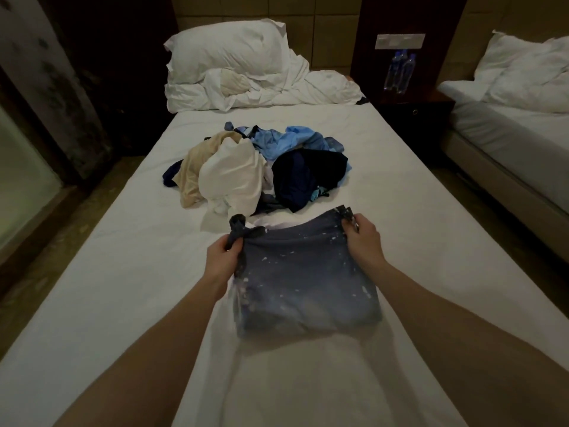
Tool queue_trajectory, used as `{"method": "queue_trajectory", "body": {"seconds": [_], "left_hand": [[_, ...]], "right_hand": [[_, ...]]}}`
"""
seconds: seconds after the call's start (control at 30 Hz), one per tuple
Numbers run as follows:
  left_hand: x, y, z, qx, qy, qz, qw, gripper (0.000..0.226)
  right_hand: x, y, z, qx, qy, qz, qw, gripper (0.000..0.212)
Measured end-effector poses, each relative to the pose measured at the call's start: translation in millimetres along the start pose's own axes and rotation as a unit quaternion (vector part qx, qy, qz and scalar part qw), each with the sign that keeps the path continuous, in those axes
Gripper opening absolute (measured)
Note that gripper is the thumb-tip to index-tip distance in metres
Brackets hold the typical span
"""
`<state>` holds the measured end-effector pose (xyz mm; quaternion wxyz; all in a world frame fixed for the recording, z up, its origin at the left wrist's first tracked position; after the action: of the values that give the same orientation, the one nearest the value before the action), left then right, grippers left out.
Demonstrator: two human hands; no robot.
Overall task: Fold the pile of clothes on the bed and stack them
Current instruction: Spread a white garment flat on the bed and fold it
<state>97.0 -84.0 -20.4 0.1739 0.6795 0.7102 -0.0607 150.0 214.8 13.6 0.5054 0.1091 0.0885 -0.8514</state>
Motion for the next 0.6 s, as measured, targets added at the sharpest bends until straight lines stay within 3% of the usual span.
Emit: {"method": "queue_trajectory", "body": {"seconds": [0.1, 0.17, 0.27, 0.33, 0.4, 0.6], "left_hand": [[13, -41, 11, 0.008, -0.061, -0.015, 0.998, 0.012], [23, -68, 25, 0.022, -0.162, -0.023, 0.986, 0.012], [37, -90, 39, 0.017, -0.334, -0.012, 0.942, 0.043], [44, -92, 38, 0.001, -0.328, 0.005, 0.945, 0.050], [49, -95, 38, -0.022, -0.322, 0.028, 0.946, 0.043], [33, -63, 22, -0.053, -0.086, 0.026, 0.995, 0.027]], "right_hand": [[20, -42, -23, 0.030, 0.025, 0.002, 0.999, 0.024], [32, -66, -47, 0.067, 0.067, 0.011, 0.995, 0.024], [43, -86, -83, 0.137, 0.176, 0.051, 0.974, 0.034], [44, -87, -90, 0.161, 0.185, 0.059, 0.968, 0.058], [41, -86, -91, 0.188, 0.144, 0.049, 0.970, 0.064], [35, -62, -48, 0.150, 0.013, 0.082, 0.985, 0.028]]}}
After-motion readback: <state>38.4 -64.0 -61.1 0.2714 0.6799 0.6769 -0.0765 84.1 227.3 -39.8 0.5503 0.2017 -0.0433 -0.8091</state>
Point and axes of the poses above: each hand's wrist, its own y-axis away from the middle knuckle, its own x-axis out of the palm, z = x × y, the point moved 5 cm from there along -y, towards the middle knuckle, and after that the axes turned 12 degrees about -y, right-handed, at the moved point
